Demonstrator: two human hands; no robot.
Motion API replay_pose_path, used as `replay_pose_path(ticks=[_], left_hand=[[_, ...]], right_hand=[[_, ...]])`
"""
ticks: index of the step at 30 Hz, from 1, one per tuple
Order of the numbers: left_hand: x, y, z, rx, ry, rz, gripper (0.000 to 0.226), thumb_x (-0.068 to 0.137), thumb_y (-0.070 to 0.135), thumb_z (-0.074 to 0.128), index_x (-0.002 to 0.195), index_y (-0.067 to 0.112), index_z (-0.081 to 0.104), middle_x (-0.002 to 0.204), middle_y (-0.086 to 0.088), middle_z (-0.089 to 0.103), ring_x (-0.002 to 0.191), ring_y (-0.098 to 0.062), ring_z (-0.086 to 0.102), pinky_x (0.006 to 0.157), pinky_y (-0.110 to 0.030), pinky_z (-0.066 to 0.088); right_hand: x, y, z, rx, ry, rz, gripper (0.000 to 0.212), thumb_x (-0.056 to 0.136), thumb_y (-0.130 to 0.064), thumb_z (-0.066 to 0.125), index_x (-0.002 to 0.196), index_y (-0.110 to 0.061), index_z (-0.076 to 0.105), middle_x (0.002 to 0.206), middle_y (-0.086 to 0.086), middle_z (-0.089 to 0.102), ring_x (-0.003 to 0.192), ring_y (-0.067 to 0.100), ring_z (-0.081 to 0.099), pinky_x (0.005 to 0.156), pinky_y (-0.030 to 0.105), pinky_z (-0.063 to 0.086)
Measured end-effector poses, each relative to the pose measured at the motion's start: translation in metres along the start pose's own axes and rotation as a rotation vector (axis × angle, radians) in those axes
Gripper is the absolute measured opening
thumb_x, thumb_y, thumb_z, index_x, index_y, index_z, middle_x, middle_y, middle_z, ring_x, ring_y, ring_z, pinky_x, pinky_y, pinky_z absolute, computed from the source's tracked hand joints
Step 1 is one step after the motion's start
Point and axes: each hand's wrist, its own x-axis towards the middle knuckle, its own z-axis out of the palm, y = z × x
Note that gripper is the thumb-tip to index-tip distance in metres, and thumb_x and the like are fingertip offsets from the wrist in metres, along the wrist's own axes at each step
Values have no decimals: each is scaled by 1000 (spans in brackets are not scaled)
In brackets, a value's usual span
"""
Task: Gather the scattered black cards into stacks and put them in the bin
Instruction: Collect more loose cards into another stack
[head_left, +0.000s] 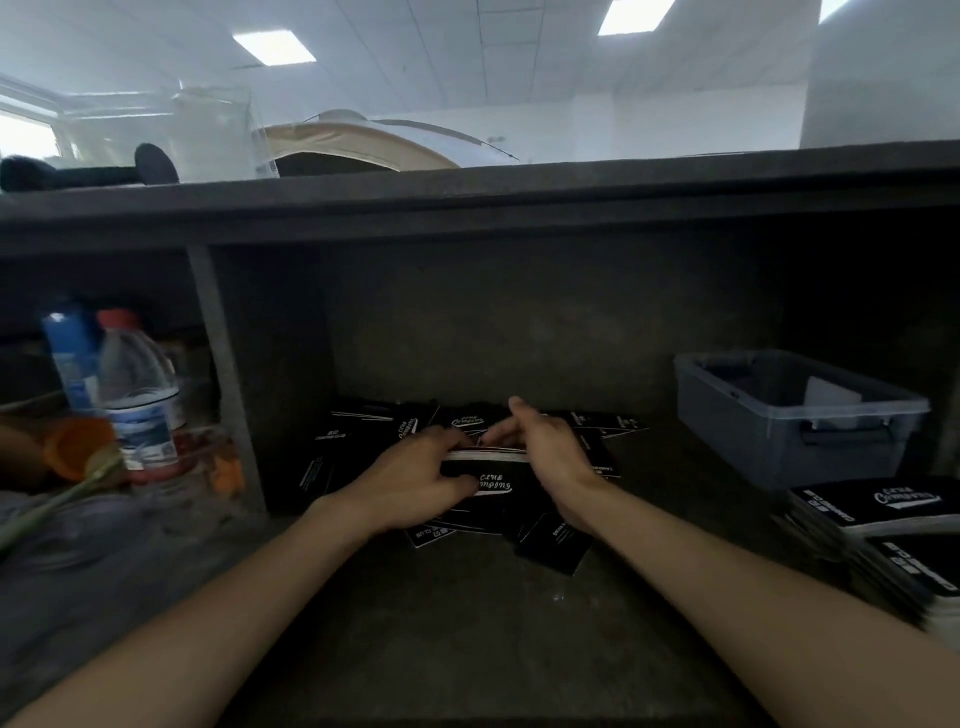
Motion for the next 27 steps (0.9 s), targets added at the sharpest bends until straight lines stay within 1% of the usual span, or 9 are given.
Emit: replay_pose_path(ticks=[5, 8, 9, 11, 14, 18, 21, 24, 27], left_hand=[[-20, -8, -9, 295, 48, 88, 34, 83, 60, 35, 99, 35, 52, 96, 12, 62, 86, -12, 62, 71, -30, 46], [-42, -29, -37, 269, 22, 68, 39, 84, 61, 34, 110, 39, 53, 103, 18, 58, 92, -3, 59, 82, -30, 51], [-49, -40, -47, 258, 32, 48, 35, 87, 58, 39, 112, 38, 54, 105, 18, 57, 94, -2, 59, 85, -31, 51], [-65, -59, -62, 243, 54, 29, 25, 95, 44, 53, 117, 33, 58, 110, 18, 57, 98, 2, 58, 90, -29, 51], [-88, -75, -69, 199, -18, 9, 21, 97, 32, 59, 115, 42, 56, 109, 24, 54, 98, 9, 56, 88, -21, 50], [-106, -84, -69, 162, -39, -22, 19, 98, 34, 56, 111, 47, 54, 109, 25, 51, 100, 7, 56, 87, -22, 51], [-110, -81, -67, 125, -17, -17, 18, 98, 32, 56, 113, 42, 56, 113, 23, 49, 101, 4, 57, 91, -26, 50], [-101, -73, -61, 142, -16, -28, 24, 99, 25, 58, 122, 28, 59, 132, 13, 45, 116, 0, 52, 104, -29, 46], [-88, -65, -50, 127, -13, -12, 25, 99, 19, 59, 124, 17, 61, 146, 4, 38, 136, -7, 40, 113, -18, 32]], right_hand=[[20, -2, -6, -15, -73, -88, 33, 96, -17, 49, 71, -15, 70, 67, -1, 69, 67, 13, 61, 62, 20, 46], [53, -10, -3, -279, -38, -212, 16, 91, -16, 58, 89, -20, 74, 90, -1, 74, 84, 11, 64, 79, 24, 49], [64, -12, 3, -461, -60, -270, 17, 90, -19, 61, 103, -23, 72, 107, -1, 71, 97, 12, 63, 88, 23, 46], [80, -12, 24, -765, -193, -395, 41, 90, -36, 64, 130, -31, 58, 138, 0, 54, 125, 17, 51, 105, 25, 38], [92, -6, 70, -991, -421, -477, 65, 85, -69, 50, 144, -45, 36, 158, -1, 26, 143, 25, 26, 117, 47, 23], [95, 19, 91, -1220, -499, -429, 71, 82, -83, 29, 146, -54, 19, 163, -7, 7, 150, 21, 2, 116, 55, 2], [89, 28, 62, -1284, -462, -349, 76, 76, -88, 18, 144, -54, 25, 163, -7, 9, 150, 20, 3, 116, 55, 1], [74, 31, 18, -1298, -427, -276, 80, 72, -90, 16, 143, -54, 26, 162, -8, 13, 150, 18, 5, 116, 53, 0], [52, 29, -20, -1262, -399, -279, 71, 81, -83, 27, 143, -50, 33, 161, -6, 20, 149, 16, 12, 118, 51, 5]])
